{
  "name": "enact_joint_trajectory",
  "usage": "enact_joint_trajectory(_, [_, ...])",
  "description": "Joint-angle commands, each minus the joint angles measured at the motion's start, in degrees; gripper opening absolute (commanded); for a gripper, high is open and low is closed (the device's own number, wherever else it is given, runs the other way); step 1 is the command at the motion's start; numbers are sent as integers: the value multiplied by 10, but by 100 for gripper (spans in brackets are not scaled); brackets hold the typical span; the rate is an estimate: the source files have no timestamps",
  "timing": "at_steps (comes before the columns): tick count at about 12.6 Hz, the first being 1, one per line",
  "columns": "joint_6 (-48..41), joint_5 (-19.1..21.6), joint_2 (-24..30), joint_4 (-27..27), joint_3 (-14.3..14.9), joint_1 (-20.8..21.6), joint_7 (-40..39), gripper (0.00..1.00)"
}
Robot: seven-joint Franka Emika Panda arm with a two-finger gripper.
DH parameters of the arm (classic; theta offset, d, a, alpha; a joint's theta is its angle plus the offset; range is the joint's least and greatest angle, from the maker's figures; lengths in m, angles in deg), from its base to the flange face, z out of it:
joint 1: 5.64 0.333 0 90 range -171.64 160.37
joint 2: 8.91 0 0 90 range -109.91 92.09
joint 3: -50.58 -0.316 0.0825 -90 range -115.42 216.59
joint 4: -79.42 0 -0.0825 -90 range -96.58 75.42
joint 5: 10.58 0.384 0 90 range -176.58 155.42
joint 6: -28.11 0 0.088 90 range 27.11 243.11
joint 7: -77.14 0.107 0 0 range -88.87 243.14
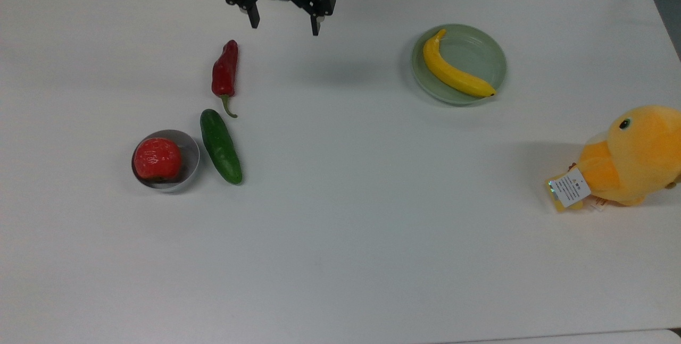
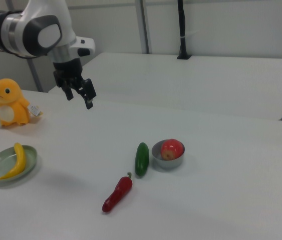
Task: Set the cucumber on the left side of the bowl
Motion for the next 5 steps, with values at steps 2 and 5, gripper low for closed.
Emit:
enact_joint_trajectory(2, [-24, -16, 25, -17, 25, 23, -32, 100])
enact_joint_trajectory(5, [-26, -16, 26, -17, 24, 22, -31, 100])
